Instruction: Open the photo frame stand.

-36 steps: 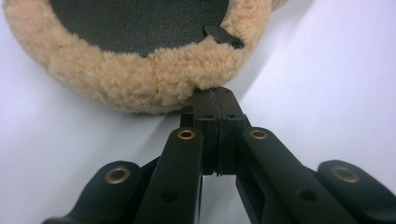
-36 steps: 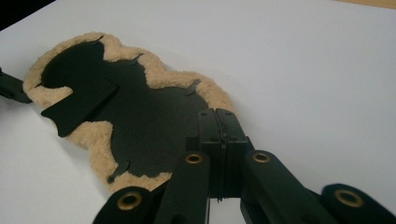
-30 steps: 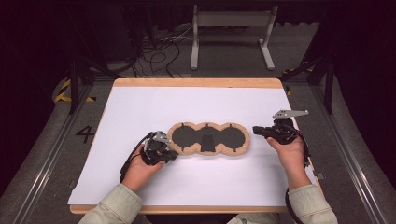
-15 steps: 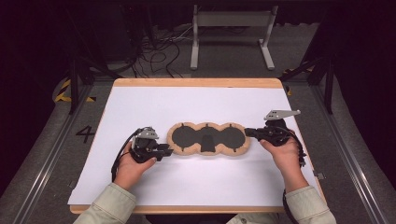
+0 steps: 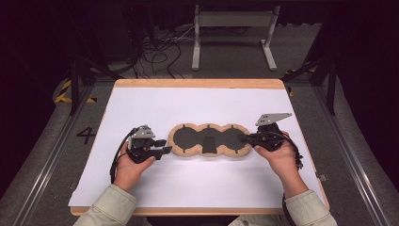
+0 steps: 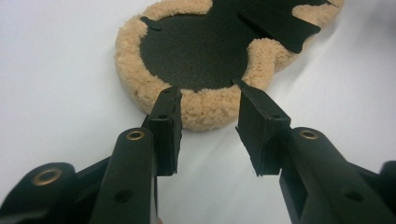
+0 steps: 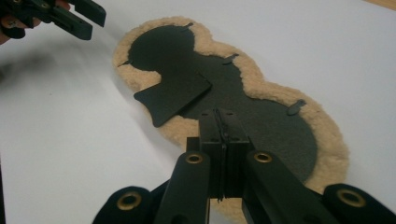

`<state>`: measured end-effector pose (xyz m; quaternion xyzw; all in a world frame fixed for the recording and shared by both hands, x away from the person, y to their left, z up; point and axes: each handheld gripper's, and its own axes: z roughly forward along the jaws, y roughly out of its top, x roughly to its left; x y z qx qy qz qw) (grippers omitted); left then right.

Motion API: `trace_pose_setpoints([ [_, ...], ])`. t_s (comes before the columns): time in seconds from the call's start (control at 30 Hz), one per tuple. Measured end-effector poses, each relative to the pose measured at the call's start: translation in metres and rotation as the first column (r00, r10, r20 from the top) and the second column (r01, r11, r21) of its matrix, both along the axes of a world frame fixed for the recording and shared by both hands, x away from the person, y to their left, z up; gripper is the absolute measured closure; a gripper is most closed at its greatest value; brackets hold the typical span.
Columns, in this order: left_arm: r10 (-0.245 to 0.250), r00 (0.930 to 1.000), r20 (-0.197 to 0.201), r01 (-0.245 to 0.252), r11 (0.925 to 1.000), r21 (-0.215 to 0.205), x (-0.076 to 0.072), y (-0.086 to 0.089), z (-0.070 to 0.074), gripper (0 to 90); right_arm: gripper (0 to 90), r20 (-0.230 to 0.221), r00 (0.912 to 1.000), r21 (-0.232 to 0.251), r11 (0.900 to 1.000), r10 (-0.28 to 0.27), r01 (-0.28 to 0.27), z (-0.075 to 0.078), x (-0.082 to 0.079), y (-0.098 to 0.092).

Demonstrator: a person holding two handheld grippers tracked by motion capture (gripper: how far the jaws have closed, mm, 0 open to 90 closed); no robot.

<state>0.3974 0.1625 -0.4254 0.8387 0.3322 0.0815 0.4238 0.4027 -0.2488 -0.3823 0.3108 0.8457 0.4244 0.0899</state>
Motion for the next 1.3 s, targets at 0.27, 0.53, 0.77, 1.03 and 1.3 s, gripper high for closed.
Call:
trace_pose_setpoints([
  [0.27, 0.060, 0.9982, -0.005, -0.060, 0.9978, -0.029, 0.003, 0.007, -0.001, 52.5, 90.0, -0.028, 0.9979, -0.048, 0.997, 0.059, -0.060, -0.005, -0.004, 0.017],
  [0.53, 0.109, 0.9940, 0.006, -0.108, 0.9922, -0.061, 0.005, 0.015, -0.001, 50.9, 89.4, -0.051, 0.9932, -0.096, 0.989, 0.104, -0.109, -0.013, -0.008, 0.033],
  [0.77, 0.110, 0.9939, 0.009, -0.109, 0.9921, -0.062, 0.006, 0.015, -0.002, 49.5, 89.2, -0.081, 0.9874, -0.128, 0.981, 0.137, -0.146, -0.018, -0.010, 0.043],
  [1.03, 0.118, 0.9929, 0.016, -0.117, 0.9912, -0.062, 0.004, 0.017, -0.002, 48.6, 89.2, -0.130, 0.9780, -0.171, 0.968, 0.163, -0.184, -0.034, -0.010, 0.057],
  [1.3, 0.135, 0.9904, 0.028, -0.134, 0.9900, -0.043, -0.002, 0.022, -0.002, 47.7, 90.0, -0.153, 0.9752, -0.210, 0.959, 0.160, -0.190, -0.050, -0.002, 0.066],
])
